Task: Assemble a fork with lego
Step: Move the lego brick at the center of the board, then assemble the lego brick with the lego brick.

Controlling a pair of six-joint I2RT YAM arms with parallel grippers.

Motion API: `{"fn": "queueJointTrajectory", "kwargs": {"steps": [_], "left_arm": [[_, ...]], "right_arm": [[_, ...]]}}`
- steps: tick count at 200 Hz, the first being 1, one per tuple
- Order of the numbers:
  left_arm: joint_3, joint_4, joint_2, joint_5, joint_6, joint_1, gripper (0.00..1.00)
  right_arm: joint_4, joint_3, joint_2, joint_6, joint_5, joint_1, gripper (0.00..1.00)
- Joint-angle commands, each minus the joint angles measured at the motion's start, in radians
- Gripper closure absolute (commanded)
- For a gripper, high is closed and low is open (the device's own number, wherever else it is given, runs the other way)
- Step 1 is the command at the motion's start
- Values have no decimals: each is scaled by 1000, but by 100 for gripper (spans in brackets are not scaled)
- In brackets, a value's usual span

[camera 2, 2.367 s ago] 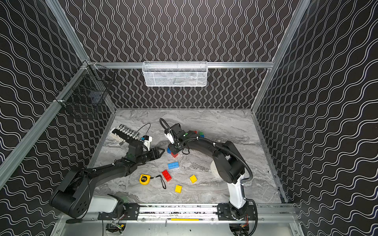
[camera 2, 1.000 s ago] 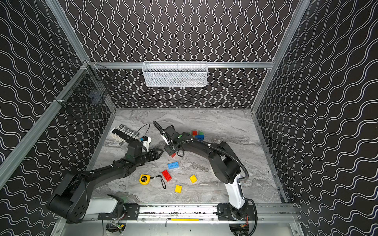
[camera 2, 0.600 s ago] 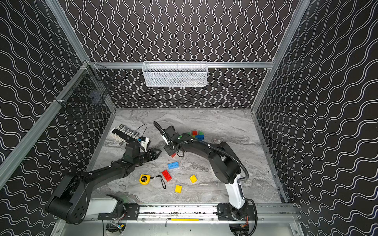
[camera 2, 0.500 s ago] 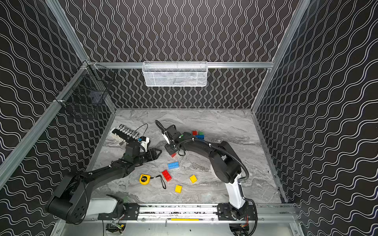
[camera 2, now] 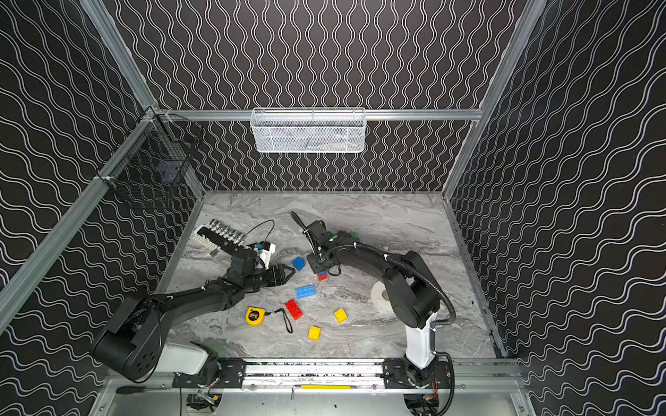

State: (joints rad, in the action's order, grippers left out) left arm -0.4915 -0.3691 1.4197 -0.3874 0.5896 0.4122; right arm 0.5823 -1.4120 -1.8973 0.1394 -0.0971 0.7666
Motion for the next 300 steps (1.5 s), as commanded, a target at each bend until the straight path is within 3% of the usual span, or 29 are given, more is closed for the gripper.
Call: {"fn": "queueJointTrajectory", "kwargs": {"steps": [1, 117, 218, 300], "left_arm": [[-9, -39, 7, -23, 1, 1, 33], [-44, -32, 49, -39, -31, 61, 33], [-56, -27, 65, -36, -34, 68, 33], [-53, -27, 62, -31, -34, 70, 34]], "right_arm": [[31, -2, 40, 19, -34, 0, 99], [10, 11, 8, 15, -15, 3, 99], [-26, 41, 18, 106, -64, 45, 100], [-73, 184, 78, 150, -89, 64, 100]]}}
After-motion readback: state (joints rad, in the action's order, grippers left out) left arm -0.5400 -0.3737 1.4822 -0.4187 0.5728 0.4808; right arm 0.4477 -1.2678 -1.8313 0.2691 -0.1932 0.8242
